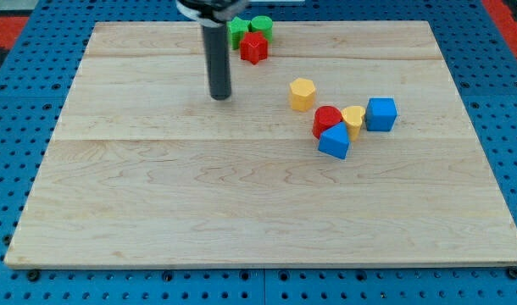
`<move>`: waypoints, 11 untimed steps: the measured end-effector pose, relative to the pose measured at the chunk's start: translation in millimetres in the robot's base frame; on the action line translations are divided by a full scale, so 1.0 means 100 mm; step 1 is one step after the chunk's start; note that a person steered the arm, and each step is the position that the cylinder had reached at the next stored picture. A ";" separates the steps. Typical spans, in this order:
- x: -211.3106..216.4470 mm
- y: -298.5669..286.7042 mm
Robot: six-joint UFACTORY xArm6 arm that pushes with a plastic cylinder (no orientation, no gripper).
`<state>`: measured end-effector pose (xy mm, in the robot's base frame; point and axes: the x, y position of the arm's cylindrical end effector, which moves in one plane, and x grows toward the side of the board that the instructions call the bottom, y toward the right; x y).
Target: Move your arm towards top right of the board
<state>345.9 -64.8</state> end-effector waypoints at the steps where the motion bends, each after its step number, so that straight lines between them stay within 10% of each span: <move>1: -0.07 0.96; 6: -0.32 2.91; 11: -0.77 2.69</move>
